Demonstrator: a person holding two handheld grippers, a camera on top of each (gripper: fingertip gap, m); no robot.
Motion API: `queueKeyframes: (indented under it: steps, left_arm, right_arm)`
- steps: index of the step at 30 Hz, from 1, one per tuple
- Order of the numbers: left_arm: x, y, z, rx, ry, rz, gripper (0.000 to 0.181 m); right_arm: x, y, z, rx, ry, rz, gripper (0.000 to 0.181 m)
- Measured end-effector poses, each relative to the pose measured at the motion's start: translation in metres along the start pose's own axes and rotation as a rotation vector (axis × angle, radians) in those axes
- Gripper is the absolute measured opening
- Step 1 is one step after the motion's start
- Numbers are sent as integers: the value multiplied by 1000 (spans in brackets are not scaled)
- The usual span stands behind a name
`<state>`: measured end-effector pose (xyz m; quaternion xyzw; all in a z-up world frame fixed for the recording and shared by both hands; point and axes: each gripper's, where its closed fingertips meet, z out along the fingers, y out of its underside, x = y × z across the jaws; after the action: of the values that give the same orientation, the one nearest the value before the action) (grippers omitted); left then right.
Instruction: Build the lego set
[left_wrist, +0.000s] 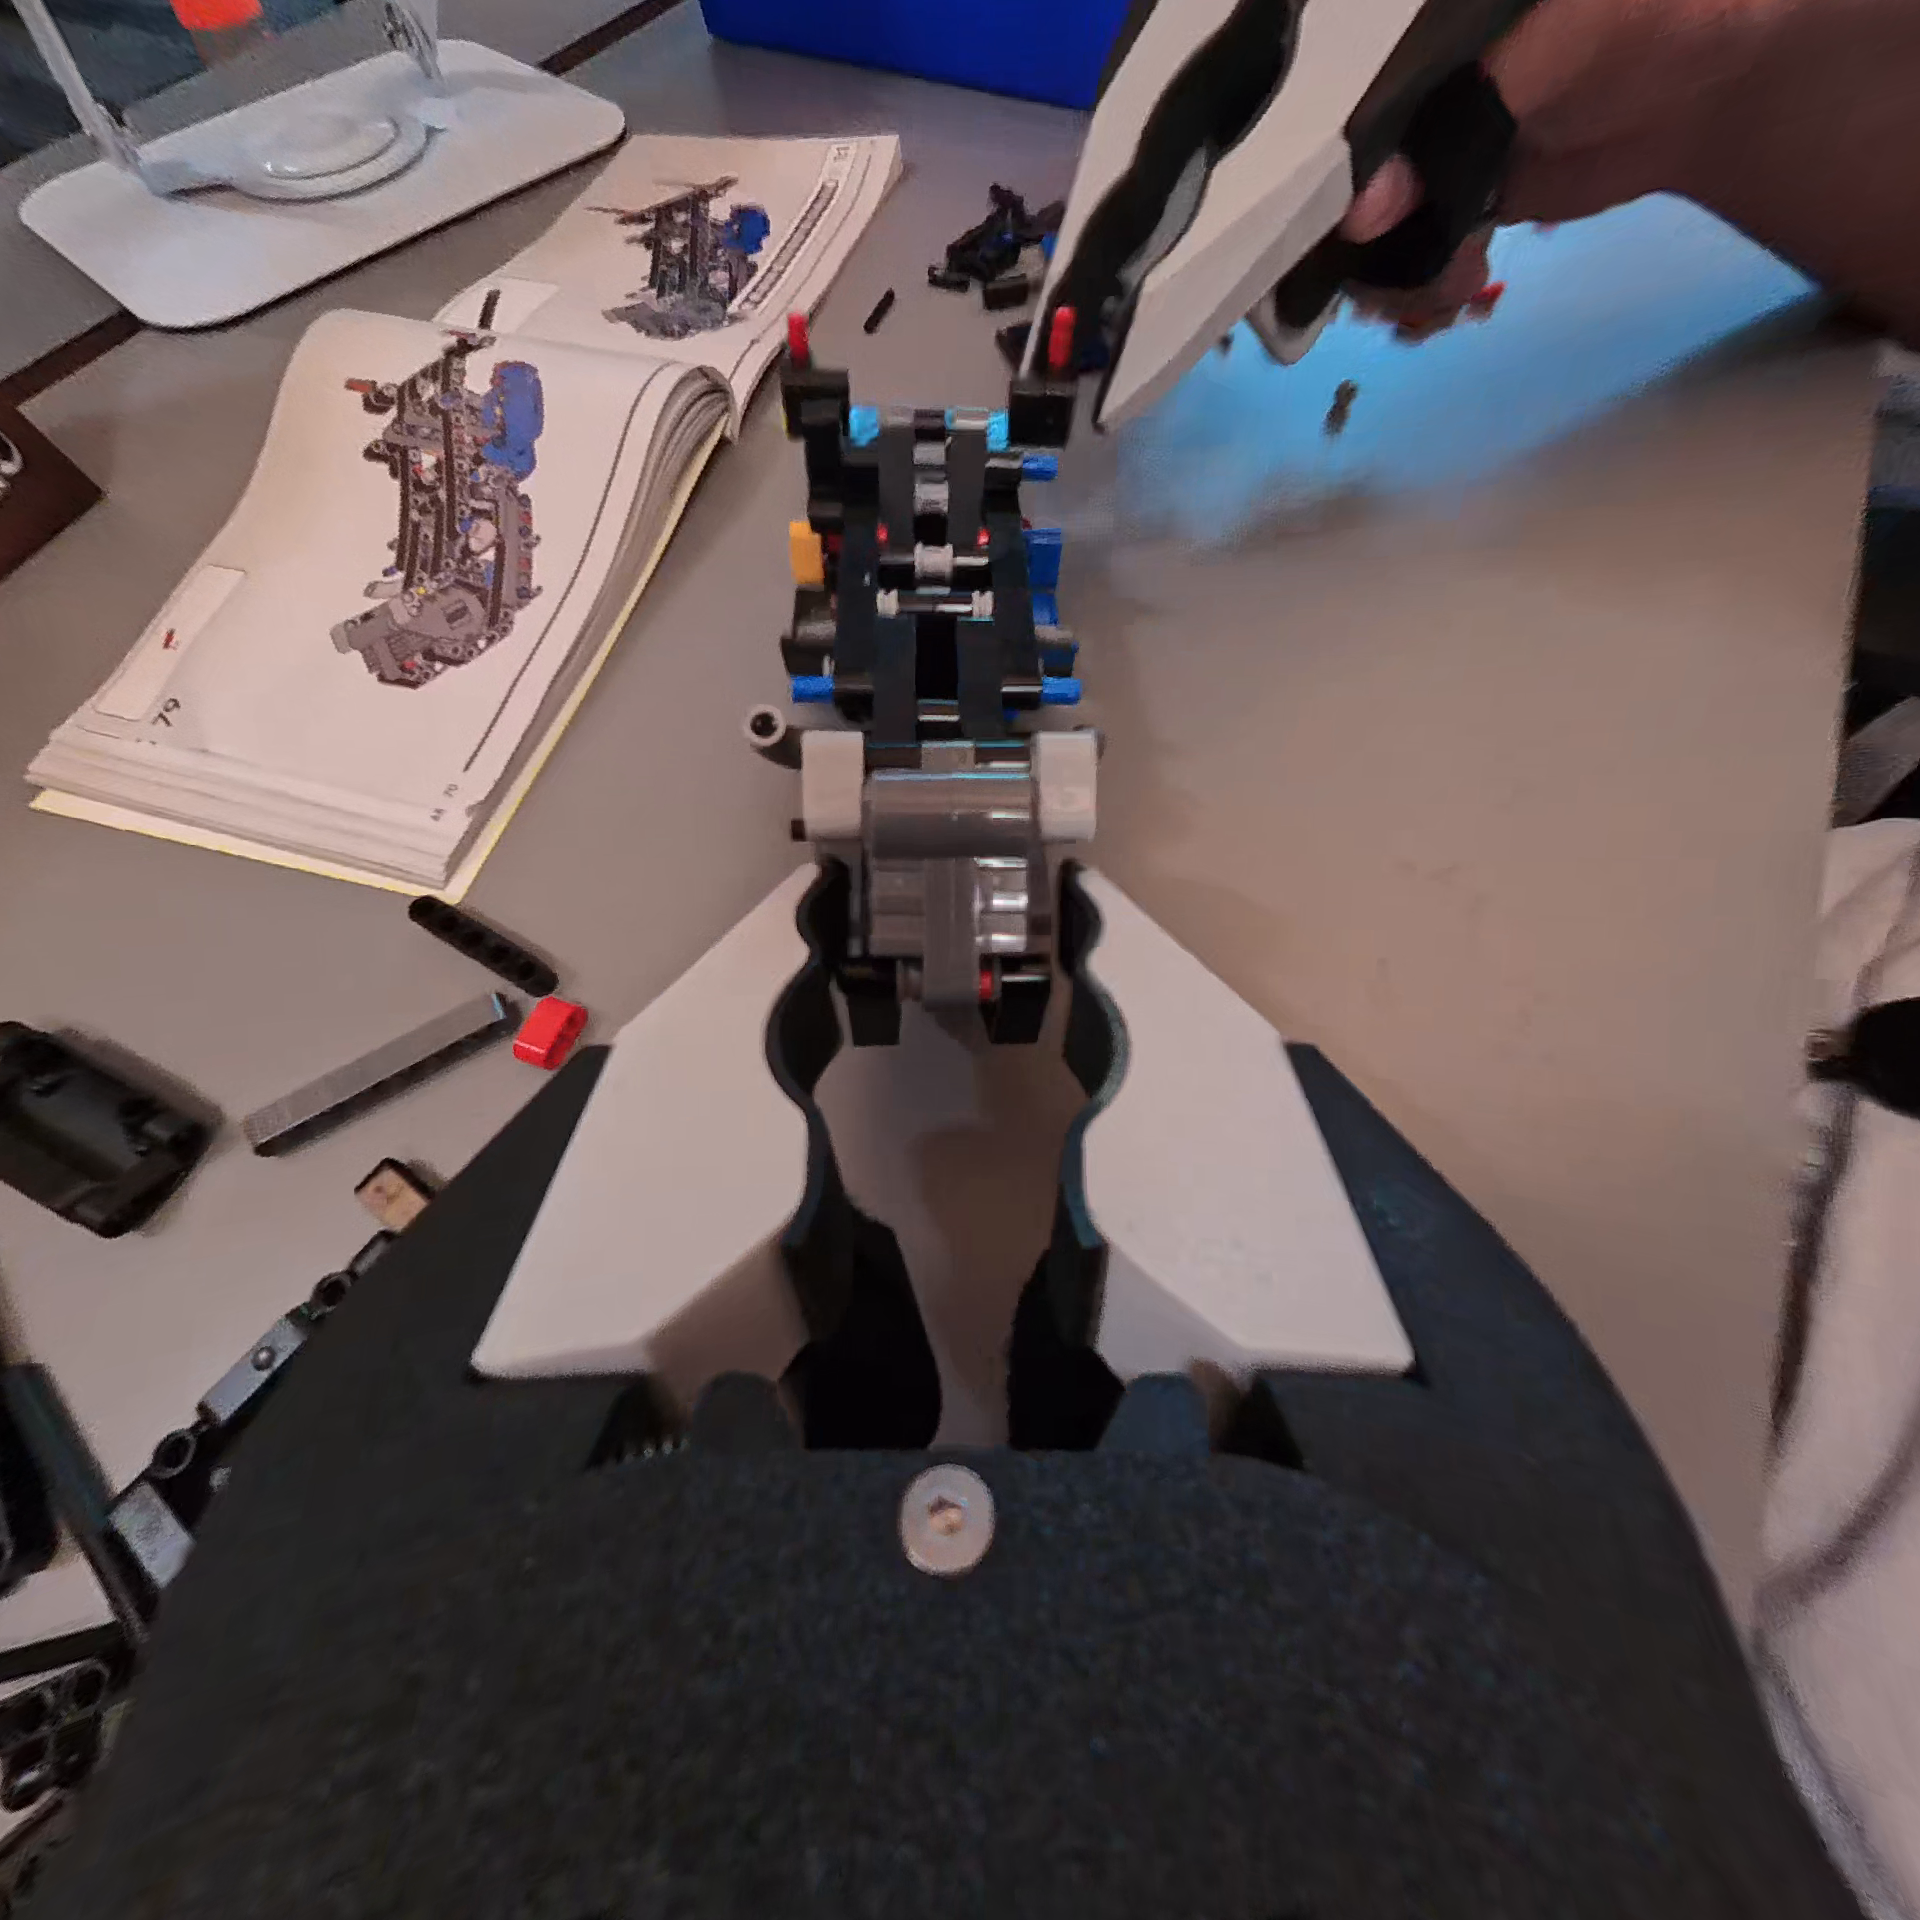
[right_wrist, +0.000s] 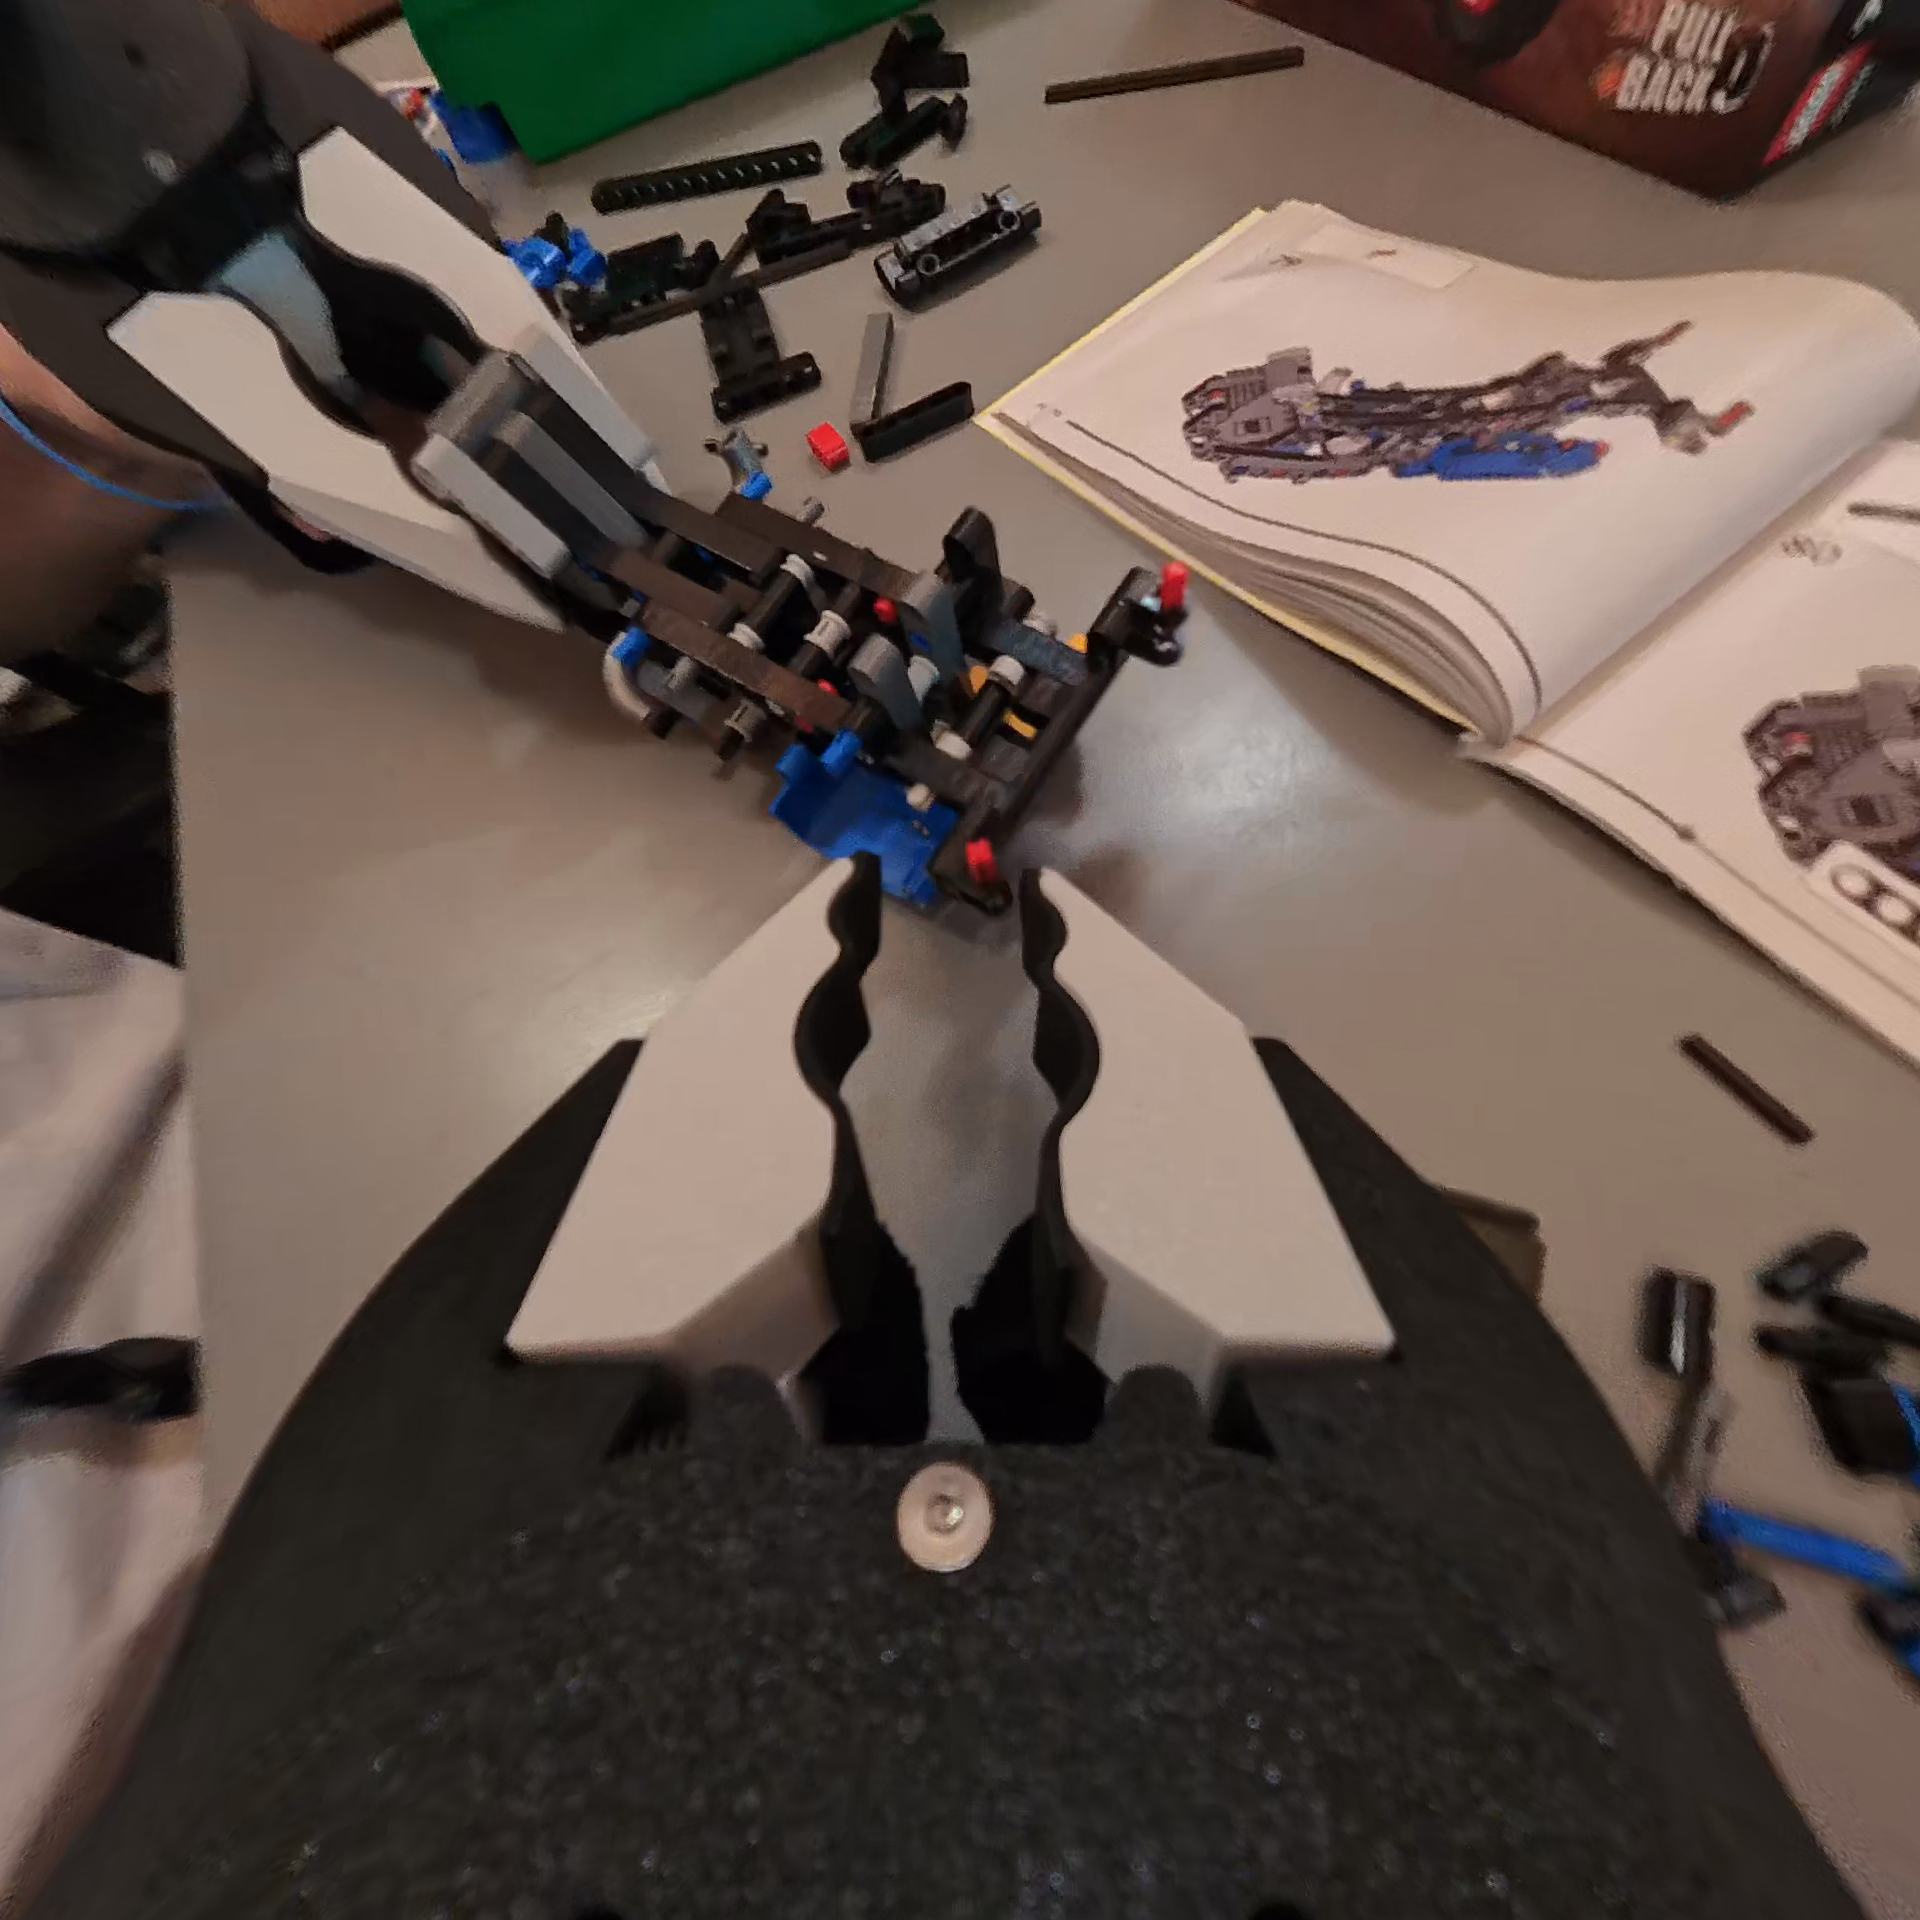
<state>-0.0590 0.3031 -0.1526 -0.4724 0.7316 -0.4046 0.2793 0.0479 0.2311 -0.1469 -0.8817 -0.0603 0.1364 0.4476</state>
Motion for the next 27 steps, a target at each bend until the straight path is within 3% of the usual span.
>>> queueKeyframes:
  steps: [2, 6, 8, 10, 15, 18, 25, 27]
  left_arm:
    - [2, -8, -12, 62, 15, -19, 54]
    - [-22, -43, -52, 272, 11, -116, 49]
    - [-56, -54, -63, 337, -71, -193, 46]
    - [-87, -51, -63, 333, -169, -231, 47]
    - [-118, -39, -46, 284, -236, -287, 43]
    - [-127, -33, -45, 255, -302, -260, 41]
    - [-129, -30, -55, 266, -299, -266, 28]
    - [-139, -24, -63, 175, -312, -280, 33]
  right_arm:
    - [12, -10, -24, 11, 36, 0, 34]
    - [89, -35, -81, 147, 322, -74, 35]
    - [139, -24, -96, 148, 492, -42, 36]
    - [164, -3, -96, 130, 549, 37, 38]
    - [169, 27, -86, 60, 539, 60, 36]
    - [164, 20, -86, 89, 520, 42, 33]
    - [155, 13, -84, 125, 501, 7, 25]
    - [156, 16, -82, 108, 500, 9, 25]
